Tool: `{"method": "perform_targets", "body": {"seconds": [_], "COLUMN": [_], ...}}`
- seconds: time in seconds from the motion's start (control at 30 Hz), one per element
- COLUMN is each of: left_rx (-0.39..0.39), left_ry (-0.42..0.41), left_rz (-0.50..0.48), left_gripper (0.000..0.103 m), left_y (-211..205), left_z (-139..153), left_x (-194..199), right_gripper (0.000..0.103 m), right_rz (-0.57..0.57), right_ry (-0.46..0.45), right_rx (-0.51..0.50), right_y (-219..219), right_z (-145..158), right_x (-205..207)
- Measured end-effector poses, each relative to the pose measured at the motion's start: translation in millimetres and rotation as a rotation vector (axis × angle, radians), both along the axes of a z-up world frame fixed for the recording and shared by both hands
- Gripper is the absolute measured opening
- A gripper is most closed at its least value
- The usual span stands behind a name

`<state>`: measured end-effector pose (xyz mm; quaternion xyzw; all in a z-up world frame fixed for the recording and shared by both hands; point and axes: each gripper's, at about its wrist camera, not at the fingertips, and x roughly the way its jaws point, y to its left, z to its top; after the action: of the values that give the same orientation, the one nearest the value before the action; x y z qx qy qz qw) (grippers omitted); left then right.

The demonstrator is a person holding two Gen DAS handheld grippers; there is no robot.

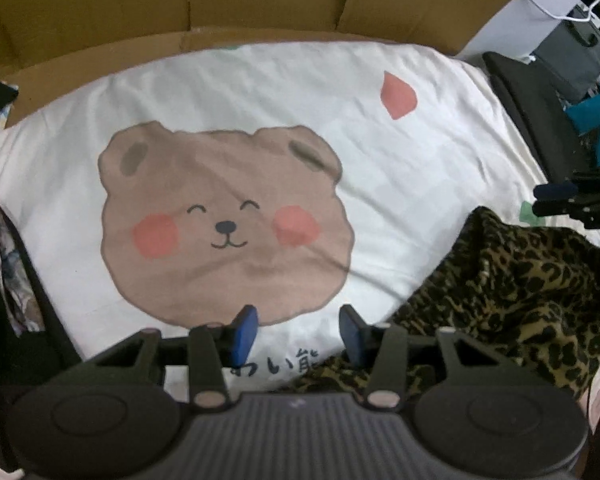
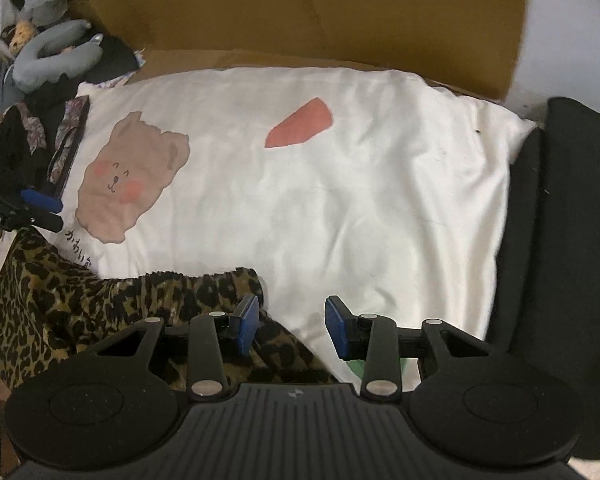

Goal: Fold clothes

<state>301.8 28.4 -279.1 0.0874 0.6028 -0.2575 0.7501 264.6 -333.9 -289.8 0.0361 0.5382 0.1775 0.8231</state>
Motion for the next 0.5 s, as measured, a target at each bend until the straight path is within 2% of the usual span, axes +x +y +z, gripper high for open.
{"method": "perform_targets", "body": {"seconds": [0.2, 0.37, 0.5], "left_rx": [0.023, 0.057, 0.059], "left_ry": [0.053, 0.070, 0.119], "left_rz": [-0.026, -0.081, -0.064], "left_gripper": [0.050, 0.065, 0.069], "left_y": [-1, -1, 9], "left_z": [-16, -22, -33], "left_x": [-11, -35, -49], "right_gripper": [0.045, 0.052, 0.054], "right_rz": [0.020, 0.071, 0.082], "right_ry": [0.027, 0.049, 0.071], "right_rx": [-0.007, -0.030, -0.056], "right_y": [10, 20, 23], "right_z": [-12, -24, -34], "right_x": [3, -6, -12]}}
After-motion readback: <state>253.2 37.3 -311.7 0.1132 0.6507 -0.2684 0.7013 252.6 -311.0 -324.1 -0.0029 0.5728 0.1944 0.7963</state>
